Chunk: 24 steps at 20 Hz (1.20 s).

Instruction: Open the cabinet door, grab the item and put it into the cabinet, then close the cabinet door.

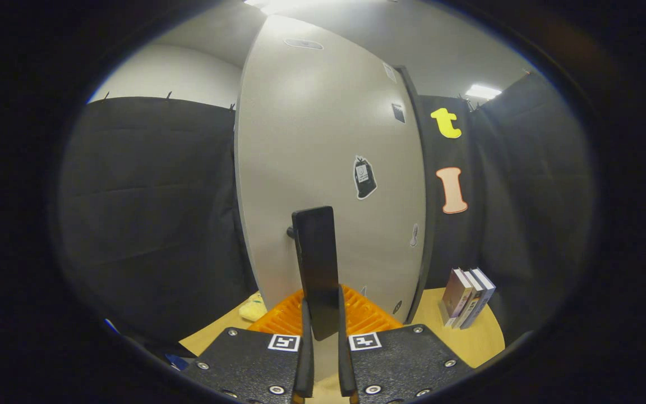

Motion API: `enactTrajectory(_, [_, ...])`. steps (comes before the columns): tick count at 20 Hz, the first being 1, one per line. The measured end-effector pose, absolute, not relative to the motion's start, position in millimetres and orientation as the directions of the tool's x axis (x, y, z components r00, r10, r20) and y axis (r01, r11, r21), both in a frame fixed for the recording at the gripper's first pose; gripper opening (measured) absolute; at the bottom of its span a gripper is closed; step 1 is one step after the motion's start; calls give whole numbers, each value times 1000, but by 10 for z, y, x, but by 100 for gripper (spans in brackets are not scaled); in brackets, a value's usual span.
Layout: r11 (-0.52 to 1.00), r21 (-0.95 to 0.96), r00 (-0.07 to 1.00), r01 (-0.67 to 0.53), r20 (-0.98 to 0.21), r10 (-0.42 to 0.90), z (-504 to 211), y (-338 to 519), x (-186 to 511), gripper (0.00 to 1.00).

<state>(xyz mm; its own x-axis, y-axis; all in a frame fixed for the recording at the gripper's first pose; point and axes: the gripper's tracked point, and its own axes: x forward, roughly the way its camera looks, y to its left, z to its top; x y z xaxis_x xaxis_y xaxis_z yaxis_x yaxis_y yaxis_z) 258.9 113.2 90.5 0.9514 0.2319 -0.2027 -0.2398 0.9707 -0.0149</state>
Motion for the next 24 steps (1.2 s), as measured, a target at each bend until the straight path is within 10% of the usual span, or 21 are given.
enactTrajectory(24, [989,-74,982,125,-131,-133,1064,6,2316,12])
